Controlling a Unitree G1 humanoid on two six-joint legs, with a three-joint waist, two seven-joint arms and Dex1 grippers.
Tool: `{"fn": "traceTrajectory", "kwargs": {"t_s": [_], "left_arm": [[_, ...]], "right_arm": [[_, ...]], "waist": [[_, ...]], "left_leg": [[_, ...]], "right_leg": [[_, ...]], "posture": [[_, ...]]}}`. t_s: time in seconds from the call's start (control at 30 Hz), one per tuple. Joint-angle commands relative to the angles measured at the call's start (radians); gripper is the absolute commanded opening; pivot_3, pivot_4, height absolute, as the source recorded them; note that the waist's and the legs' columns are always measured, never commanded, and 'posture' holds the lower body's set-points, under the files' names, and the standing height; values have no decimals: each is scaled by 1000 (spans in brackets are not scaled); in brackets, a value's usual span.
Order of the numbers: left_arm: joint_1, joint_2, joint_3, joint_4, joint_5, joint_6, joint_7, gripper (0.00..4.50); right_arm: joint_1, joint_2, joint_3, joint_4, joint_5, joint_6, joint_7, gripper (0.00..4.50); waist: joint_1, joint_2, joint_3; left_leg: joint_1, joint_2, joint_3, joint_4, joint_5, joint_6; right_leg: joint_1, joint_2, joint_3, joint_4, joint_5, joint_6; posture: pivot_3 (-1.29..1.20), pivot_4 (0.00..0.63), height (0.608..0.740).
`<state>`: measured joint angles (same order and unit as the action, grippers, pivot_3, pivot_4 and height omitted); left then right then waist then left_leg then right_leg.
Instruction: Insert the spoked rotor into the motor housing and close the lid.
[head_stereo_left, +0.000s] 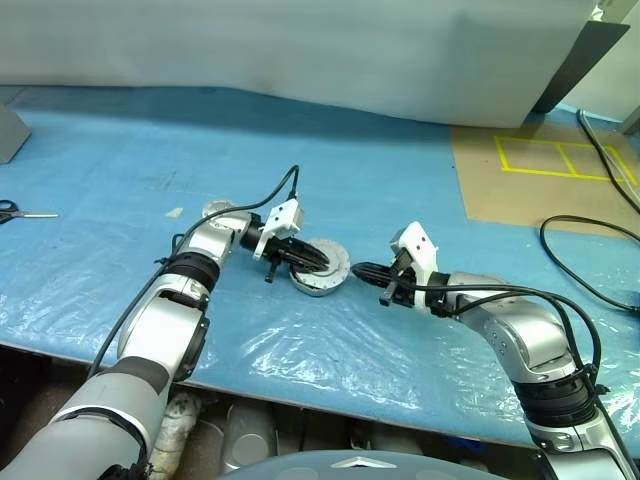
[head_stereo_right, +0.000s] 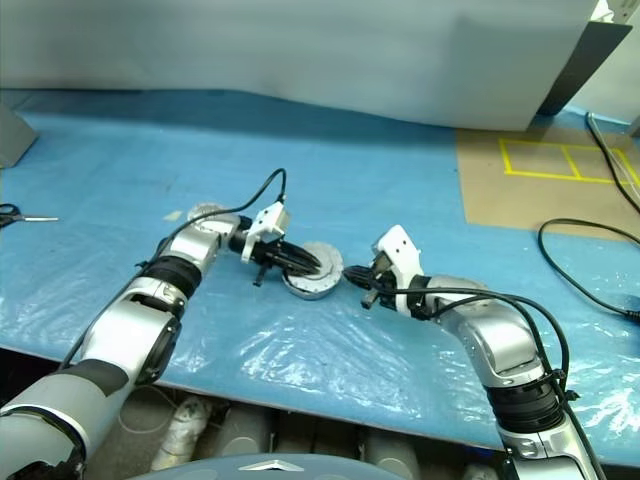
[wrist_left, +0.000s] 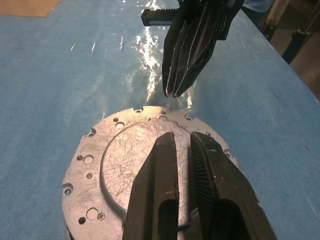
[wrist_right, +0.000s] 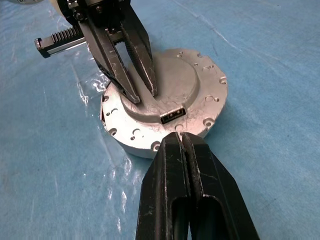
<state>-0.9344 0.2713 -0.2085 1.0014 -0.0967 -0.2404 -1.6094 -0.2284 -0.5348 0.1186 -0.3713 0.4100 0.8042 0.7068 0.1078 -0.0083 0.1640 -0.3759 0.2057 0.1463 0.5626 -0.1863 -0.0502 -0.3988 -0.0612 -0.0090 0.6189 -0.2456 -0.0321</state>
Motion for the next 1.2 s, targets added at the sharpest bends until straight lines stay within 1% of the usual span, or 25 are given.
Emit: {"fn": "traceTrajectory", "kwargs": {"t_s": [0.03, 0.13, 0.23, 0.27, 0.37, 0.4, 0.5, 0.53, 0.6, 0.63, 0.67, 0.7, 0.77, 0.83, 0.87, 0.9, 1.03, 1.13, 1.2], "left_arm": [[14, 2, -13, -43, -7, -14, -5, 544], [28, 17, -23, -90, -38, 5, -5, 544], [16, 25, 48, -189, -111, 76, -5, 544], [11, 30, 66, -214, -129, 111, 3, 544], [10, 99, 110, -351, -179, 317, 38, 544], [17, 114, 121, -389, -192, 360, 54, 544], [110, 188, 156, -529, -203, 406, 107, 517], [136, 207, 161, -563, -205, 420, 118, 517], [187, 240, 177, -620, -218, 448, 143, 517], [221, 259, 190, -650, -218, 457, 167, 517], [259, 279, 203, -684, -218, 473, 195, 517], [296, 298, 211, -719, -213, 479, 219, 517], [352, 325, 216, -790, -215, 488, 246, 517], [422, 350, 241, -898, -261, 558, 273, 517], [450, 359, 253, -932, -275, 580, 293, 517], [470, 364, 263, -952, -283, 595, 314, 517], [536, 368, 297, -985, -290, 616, 396, 517], [582, 383, 298, -984, -268, 592, 433, 517], [602, 386, 307, -992, -278, 598, 454, 517]], "right_arm": [[-12, -18, -4, -22, -3, -31, 14, 0], [-18, -16, -2, -17, -3, -36, 12, 0], [-32, -5, -20, -21, 7, -39, 4, 0], [-39, -3, -26, -25, 15, -36, 5, 0], [-77, -15, -30, -33, 29, -40, 32, 0], [-85, -17, -30, -31, 29, -43, 36, 0], [-142, 1, -28, 16, 21, -71, 38, 568], [-156, 7, -26, 29, 17, -79, 38, 854], [-179, 20, 5, 68, -3, -106, 49, 1518], [-192, 31, 37, 100, -20, -130, 64, 1828], [-205, 48, 65, 131, -32, -155, 79, 2228], [-218, 59, 89, 155, -38, -175, 104, 2515], [-238, 73, 117, 198, -53, -206, 134, 3262], [-266, 86, 152, 253, -77, -234, 163, 3898], [-281, 91, 170, 281, -96, -253, 171, 4287], [-293, 94, 187, 306, -114, -271, 180, 4472], [-332, 106, 235, 403, -197, -360, 191, 4472], [-352, 112, 233, 457, -226, -399, 203, 4472], [-353, 113, 233, 465, -235, -412, 215, 4472]], "waist": [[0, 0, 0], [-1, 0, 0], [-2, 0, 0], [-3, 0, 0], [-10, 1, 0], [-14, 1, 1], [-16, 3, 1], [-19, 4, 1], [-18, 5, 2], [-18, 5, 2], [-17, 5, 2], [-18, 5, 2], [-17, 6, 3], [-19, 6, 3], [-16, 6, 3], [-16, 6, 3], [-17, 6, 3], [-23, 6, 3], [-26, 6, 3]], "left_leg": [[0, 0, 0, 0, 0, 0], [1, 0, 0, -1, 0, 0], [0, 0, 0, -1, 0, 0], [0, 0, 0, 0, 0, 0], [0, 0, 0, 0, 0, 0], [0, 1, 0, 0, 0, 0], [1, 1, 1, -1, 0, 0], [1, 0, 1, -1, 0, 0], [1, 0, 2, -2, 0, 0], [1, 1, 2, -2, 0, 0], [0, 1, 2, -2, 0, 0], [0, 1, 2, -2, 0, 0], [-1, 2, 2, -1, 0, 0], [-3, 2, 2, 0, 0, 0], [-3, 1, 2, 0, 0, 0], [-4, 1, 2, 0, 0, 0], [-2, 2, 2, 1, 0, 0], [-3, 2, 2, 2, 0, 0], [-3, 2, 2, 2, 0, 0]], "right_leg": [[0, 0, 0, 0, 0, 0], [0, 0, 0, 0, 0, 0], [0, 1, 0, 0, 0, 0], [-1, 1, 0, 0, 0, 0], [-1, 1, 0, 1, 0, 0], [-2, 1, 0, 2, 0, 0], [-2, 1, 2, 1, 0, -1], [-2, 1, 2, 1, 0, -1], [-2, 1, 2, 1, 0, -1], [-3, 2, 2, 1, 0, -1], [-3, 2, 1, 1, -1, -1], [-3, 2, 1, 1, -1, -1], [-4, 2, 1, 1, -1, -1], [-5, 2, 0, 1, -1, -1], [-5, 1, 0, 1, -1, -1], [-5, 1, 0, 1, -1, -1], [-5, 1, 0, 4, -2, -3], [-5, 1, 1, 4, -2, -4], [-5, 1, 1, 4, -1, -2]], "posture": [[0, 150, 740], [0, 150, 740], [0, 150, 740], [0, 150, 740], [0, 150, 740], [0, 150, 740], [0, 150, 740], [0, 150, 740], [0, 150, 740], [0, 150, 740], [0, 150, 740], [0, 150, 740], [0, 150, 740], [0, 150, 740], [0, 150, 740], [0, 150, 740], [0, 150, 740], [0, 150, 740], [0, 150, 740]]}}
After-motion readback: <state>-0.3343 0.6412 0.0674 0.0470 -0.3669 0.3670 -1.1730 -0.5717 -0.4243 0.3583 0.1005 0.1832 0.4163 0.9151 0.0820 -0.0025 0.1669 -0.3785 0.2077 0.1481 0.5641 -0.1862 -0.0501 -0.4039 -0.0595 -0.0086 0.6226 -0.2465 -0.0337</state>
